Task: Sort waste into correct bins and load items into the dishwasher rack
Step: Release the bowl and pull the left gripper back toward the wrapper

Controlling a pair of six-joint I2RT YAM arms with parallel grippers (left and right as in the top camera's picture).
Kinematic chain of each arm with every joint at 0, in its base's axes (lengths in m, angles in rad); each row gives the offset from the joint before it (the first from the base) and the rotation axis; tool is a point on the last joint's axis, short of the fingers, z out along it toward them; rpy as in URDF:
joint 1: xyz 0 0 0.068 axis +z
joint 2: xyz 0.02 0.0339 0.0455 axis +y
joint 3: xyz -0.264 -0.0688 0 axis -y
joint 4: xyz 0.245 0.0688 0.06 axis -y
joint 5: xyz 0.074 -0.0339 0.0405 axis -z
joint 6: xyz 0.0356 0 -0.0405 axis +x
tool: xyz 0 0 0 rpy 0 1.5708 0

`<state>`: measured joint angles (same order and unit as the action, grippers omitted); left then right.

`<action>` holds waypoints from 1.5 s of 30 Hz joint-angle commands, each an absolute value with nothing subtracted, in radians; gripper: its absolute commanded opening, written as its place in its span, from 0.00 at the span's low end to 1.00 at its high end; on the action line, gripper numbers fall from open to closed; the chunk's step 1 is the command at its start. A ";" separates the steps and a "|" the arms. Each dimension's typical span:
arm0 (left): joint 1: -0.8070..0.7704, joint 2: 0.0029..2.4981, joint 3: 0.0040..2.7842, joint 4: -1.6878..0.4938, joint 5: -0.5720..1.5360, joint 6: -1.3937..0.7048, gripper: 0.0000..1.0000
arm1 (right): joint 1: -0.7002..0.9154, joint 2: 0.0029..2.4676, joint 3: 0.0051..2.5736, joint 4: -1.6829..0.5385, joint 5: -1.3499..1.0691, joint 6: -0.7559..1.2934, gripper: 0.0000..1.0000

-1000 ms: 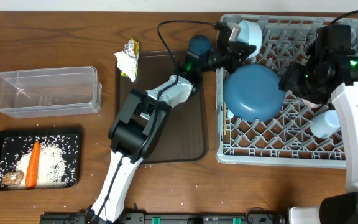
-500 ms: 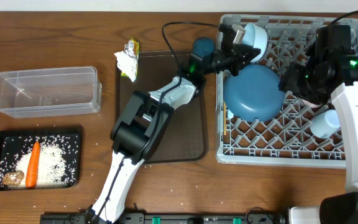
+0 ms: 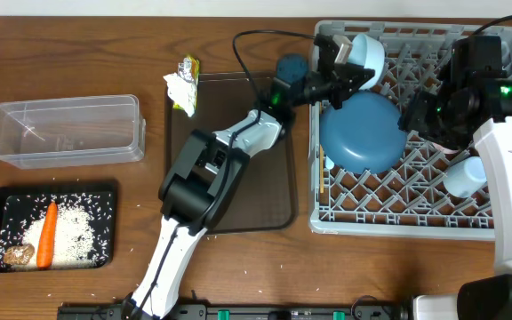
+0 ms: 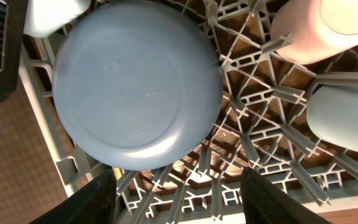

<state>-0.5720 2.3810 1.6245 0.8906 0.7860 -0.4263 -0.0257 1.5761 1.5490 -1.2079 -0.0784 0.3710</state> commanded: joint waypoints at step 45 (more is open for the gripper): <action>-0.394 2.245 1.637 0.548 1.101 -0.750 0.98 | -0.021 1.558 1.553 -1.195 -0.057 0.358 0.60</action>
<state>-0.4217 2.3375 1.6249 0.6411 1.0367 -0.7330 -0.0257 1.5761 1.5490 -1.2053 -0.0704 0.3706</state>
